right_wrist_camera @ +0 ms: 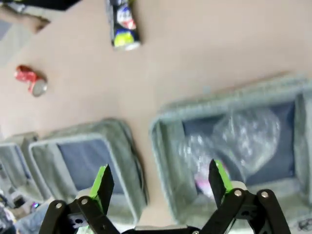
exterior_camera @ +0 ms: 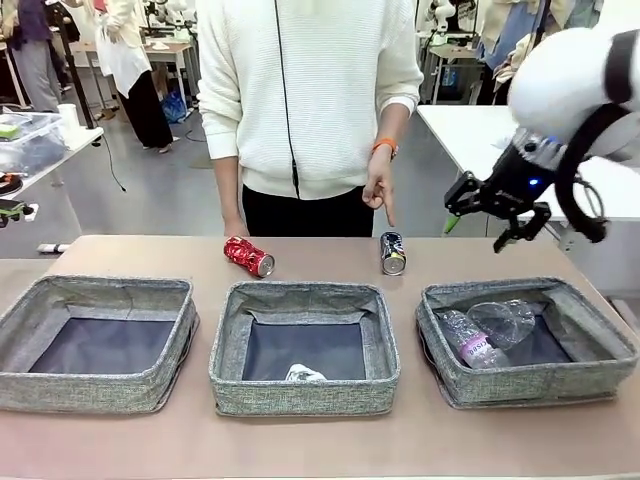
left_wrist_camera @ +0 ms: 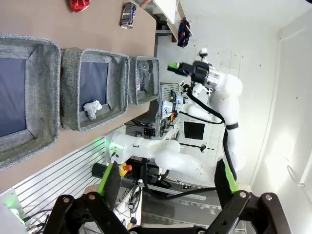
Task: Sort the waste into the appropriate baskets.
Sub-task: Pick up the waste item pointed out by the person.
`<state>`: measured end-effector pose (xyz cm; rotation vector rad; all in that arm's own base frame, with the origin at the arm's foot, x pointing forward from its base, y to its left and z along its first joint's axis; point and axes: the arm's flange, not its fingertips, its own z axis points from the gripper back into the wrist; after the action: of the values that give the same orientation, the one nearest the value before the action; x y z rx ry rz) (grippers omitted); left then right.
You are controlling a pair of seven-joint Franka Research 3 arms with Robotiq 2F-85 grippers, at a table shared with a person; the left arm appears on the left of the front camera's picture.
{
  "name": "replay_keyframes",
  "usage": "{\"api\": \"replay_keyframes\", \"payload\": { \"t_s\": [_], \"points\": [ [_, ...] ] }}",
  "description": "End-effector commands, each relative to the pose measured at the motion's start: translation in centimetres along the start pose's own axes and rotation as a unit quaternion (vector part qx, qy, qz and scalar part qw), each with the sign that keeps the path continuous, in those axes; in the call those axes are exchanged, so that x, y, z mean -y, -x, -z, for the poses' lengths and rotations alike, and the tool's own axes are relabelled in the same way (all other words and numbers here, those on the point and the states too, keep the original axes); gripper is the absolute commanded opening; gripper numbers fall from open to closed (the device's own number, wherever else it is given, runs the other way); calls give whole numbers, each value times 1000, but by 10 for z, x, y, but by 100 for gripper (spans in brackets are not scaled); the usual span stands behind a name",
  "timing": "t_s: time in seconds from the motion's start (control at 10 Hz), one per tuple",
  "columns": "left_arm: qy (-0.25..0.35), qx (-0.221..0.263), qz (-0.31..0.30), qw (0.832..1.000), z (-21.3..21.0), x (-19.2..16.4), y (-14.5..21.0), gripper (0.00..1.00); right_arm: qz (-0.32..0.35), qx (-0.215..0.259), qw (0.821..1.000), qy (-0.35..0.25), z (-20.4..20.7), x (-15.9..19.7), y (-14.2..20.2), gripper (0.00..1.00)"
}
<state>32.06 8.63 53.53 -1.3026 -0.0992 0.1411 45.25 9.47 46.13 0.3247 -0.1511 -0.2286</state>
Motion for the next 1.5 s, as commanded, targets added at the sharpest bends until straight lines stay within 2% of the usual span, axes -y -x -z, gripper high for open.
{"api": "replay_keyframes", "payload": {
  "t_s": [0.0, 0.1, 0.2, 0.5, 0.8, 1.1, 1.3, 1.4],
  "points": [
    [-5, -7, 10, 1000, -2, -1, 2, 100, -42, 1, 998, -49, 32, 5, -38, 100],
    [-5, -7, 10, 1000, -2, -1, 2, 100, -58, 25, 996, -55, 55, 7, -55, 100],
    [-5, -7, 10, 1000, -2, -1, 2, 100, -82, 31, 993, -86, 77, 4, -71, 100],
    [-5, -7, 10, 1000, -2, -1, 2, 100, -111, -38, 987, -106, 135, -9, -107, 100],
    [-5, -7, 10, 1000, -2, -1, 2, 100, -99, -16, 990, -101, 176, -26, -132, 100],
    [-5, -7, 10, 1000, -2, -1, 2, 100, -85, -6, 992, -91, 201, -28, -141, 100],
    [-5, -7, 10, 1000, -2, -1, 2, 100, -82, -7, 992, -90, 203, -26, -141, 100],
    [-5, -7, 10, 1000, -2, -1, 2, 100, -83, -23, 992, -94, 204, -25, -141, 100]
  ]
}}
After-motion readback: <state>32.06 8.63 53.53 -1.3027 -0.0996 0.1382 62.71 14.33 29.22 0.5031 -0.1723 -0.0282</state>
